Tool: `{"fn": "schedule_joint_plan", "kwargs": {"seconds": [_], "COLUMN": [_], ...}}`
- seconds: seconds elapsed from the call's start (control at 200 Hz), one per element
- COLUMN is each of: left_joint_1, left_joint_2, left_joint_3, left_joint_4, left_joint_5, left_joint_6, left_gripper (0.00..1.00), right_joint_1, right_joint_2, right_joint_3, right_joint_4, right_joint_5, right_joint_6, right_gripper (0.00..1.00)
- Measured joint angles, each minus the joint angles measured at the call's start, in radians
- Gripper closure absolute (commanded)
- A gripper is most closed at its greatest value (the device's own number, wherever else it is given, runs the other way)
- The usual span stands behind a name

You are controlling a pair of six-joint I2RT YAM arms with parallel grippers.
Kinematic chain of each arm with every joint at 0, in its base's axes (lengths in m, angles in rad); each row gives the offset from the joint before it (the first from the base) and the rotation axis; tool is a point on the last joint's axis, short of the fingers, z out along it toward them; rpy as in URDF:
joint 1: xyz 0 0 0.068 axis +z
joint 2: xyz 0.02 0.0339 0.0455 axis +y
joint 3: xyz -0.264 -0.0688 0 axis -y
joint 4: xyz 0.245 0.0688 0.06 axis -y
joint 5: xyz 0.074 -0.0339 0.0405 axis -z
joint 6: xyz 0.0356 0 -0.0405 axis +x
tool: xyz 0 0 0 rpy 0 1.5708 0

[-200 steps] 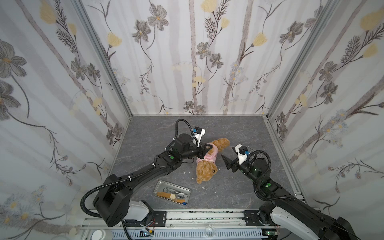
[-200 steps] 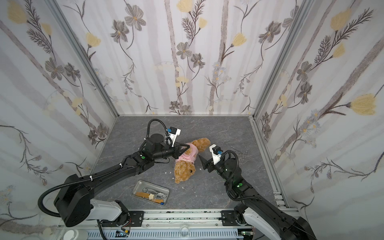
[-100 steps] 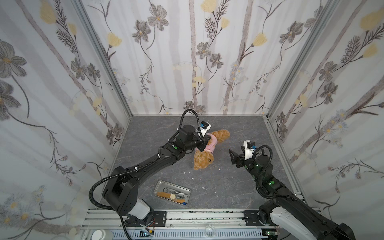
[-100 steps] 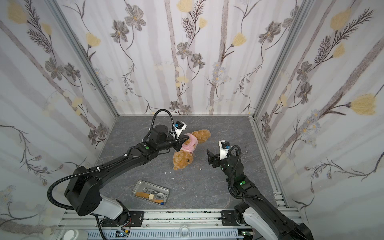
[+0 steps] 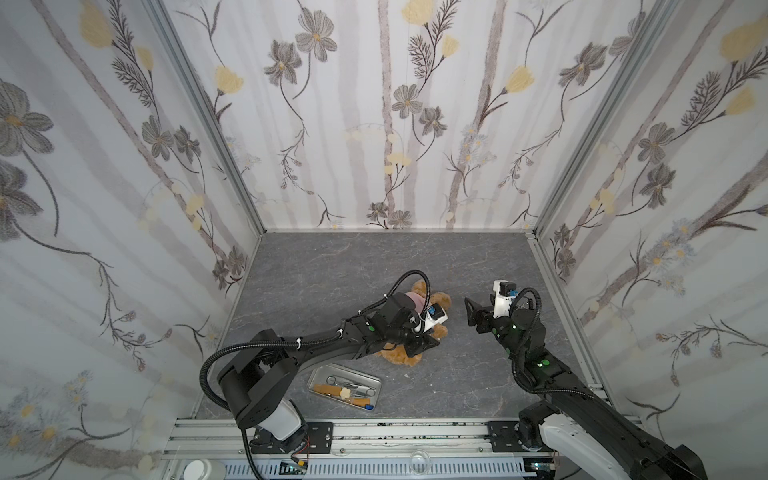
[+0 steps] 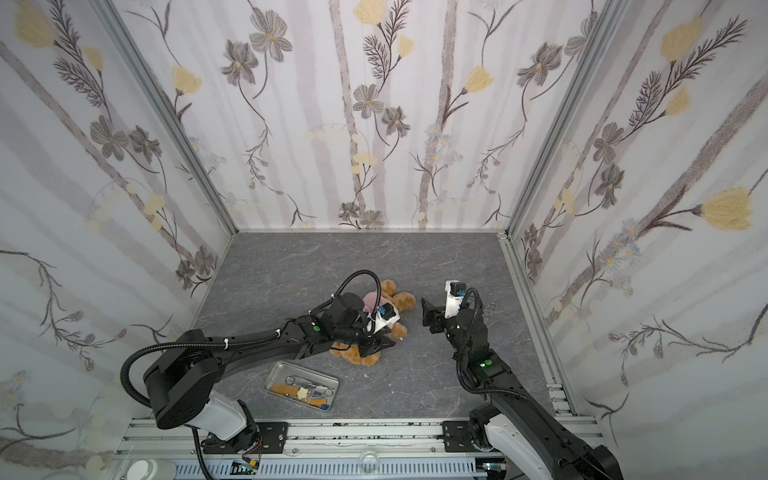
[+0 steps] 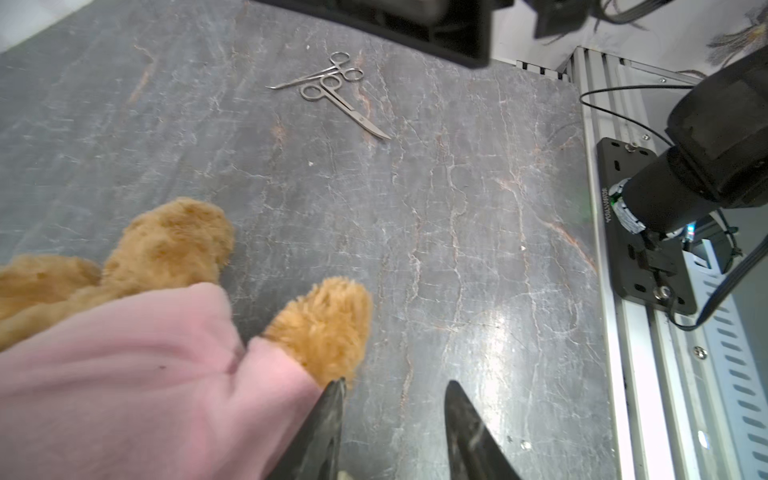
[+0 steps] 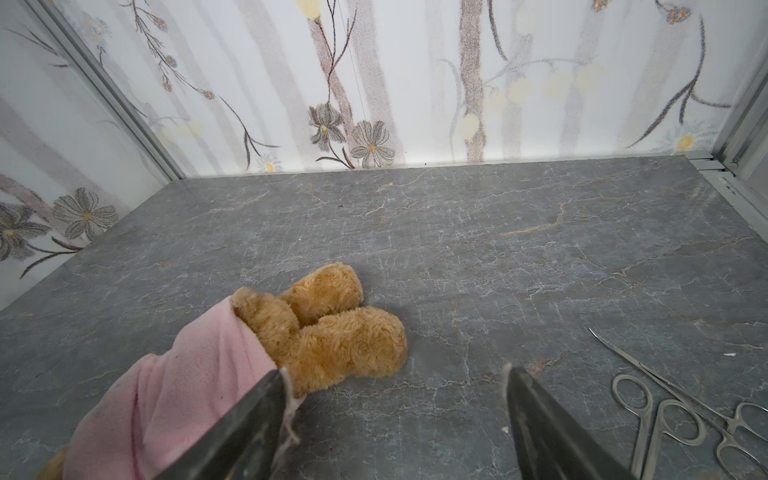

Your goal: Dress the teddy bear

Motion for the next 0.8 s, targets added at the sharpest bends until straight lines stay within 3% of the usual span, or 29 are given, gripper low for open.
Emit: {"fn": "schedule_joint_plan", "kwargs": {"seconds": [0.115, 0.215, 0.385, 0.485, 0.665, 0.799], "left_joint_1": [-0.008, 0.042, 0.164, 0.176, 0.209, 0.208], "left_joint_2": [-0.113, -0.236, -0.268, -0.268, -0.272, -0.274], "left_joint_3": [-0.022, -0.073, -0.090, -0.126, -0.204, -0.284], "left_joint_4": [0.021, 0.092, 0.121, 0.112, 0.102, 0.100], "left_joint_5": [-0.006, -0.076, -0.302, -0.370, -0.423, -0.383], "left_joint_6": [-0.067, -0.163, -0.367, -0.441, -0.535, -0.619], "left_gripper": [0.40, 0.36, 0.32, 0.29, 0.24, 0.21], "right_joint_1": [-0.001, -0.001, 0.010, 0.039, 0.130, 0.208], "right_joint_2": [0.042, 0.139, 0.398, 0.512, 0.546, 0.528], "right_joint_3": [0.000, 0.021, 0.153, 0.190, 0.132, 0.071], "right_joint_4": [0.027, 0.082, 0.192, 0.222, 0.235, 0.244], "right_joint_5": [-0.054, -0.154, -0.323, -0.395, -0.437, -0.424], "right_joint_6": [0.004, 0.012, 0.058, 0.100, 0.141, 0.189], "right_gripper": [0.23, 0.30, 0.58, 0.66, 0.74, 0.78]}}
